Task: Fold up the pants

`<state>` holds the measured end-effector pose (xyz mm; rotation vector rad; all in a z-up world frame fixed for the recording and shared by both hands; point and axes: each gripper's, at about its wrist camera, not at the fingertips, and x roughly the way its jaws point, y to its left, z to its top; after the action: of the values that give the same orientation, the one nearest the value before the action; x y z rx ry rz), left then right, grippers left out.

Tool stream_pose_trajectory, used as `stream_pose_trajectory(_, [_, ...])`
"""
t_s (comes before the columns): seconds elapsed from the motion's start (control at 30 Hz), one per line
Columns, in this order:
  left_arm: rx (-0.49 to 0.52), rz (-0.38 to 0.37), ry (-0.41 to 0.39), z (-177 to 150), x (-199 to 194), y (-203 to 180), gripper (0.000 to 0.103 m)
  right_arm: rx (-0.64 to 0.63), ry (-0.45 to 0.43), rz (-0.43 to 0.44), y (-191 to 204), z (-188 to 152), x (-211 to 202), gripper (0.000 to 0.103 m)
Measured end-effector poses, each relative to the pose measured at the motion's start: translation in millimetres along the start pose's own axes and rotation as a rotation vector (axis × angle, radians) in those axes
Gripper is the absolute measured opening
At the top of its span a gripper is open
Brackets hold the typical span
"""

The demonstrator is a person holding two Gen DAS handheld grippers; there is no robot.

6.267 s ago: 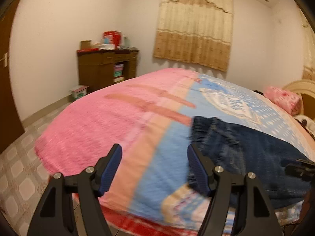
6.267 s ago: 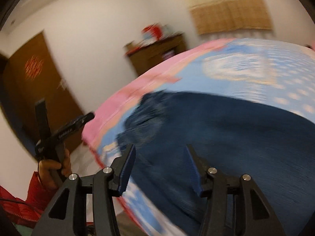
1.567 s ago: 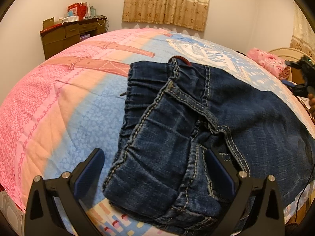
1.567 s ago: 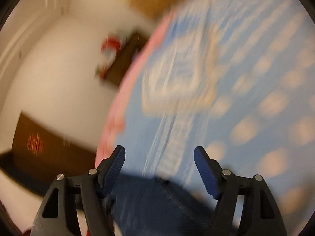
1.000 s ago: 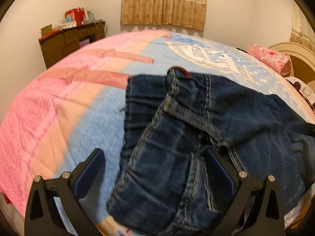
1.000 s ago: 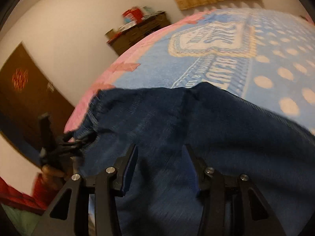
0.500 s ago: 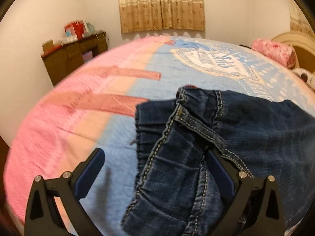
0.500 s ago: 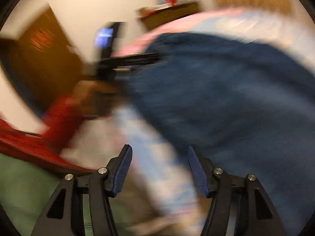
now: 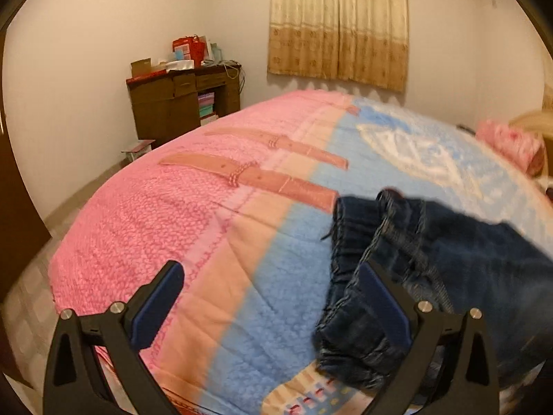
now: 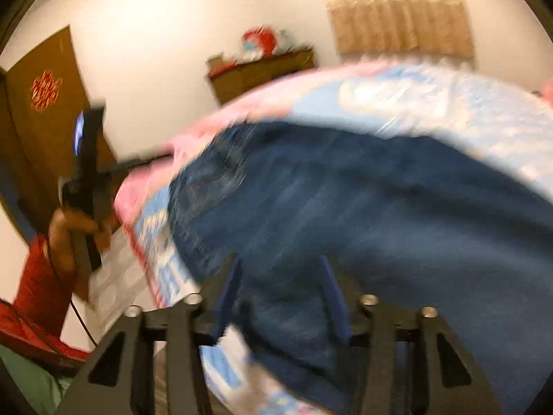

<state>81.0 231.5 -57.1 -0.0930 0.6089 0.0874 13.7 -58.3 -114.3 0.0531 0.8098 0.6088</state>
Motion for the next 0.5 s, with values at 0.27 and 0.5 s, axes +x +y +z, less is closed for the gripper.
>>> stream_pose_trajectory(0.27, [0.084, -0.122, -0.042, 16, 5, -64, 0.103, 0.169, 0.009, 0.343, -1, -13, -17, 0.049])
stream_pose_trajectory(0.5, [0.144, -0.184, 0.015, -2, 23, -121, 0.103, 0.207, -0.157, 0.232, -6, -22, -61, 0.049])
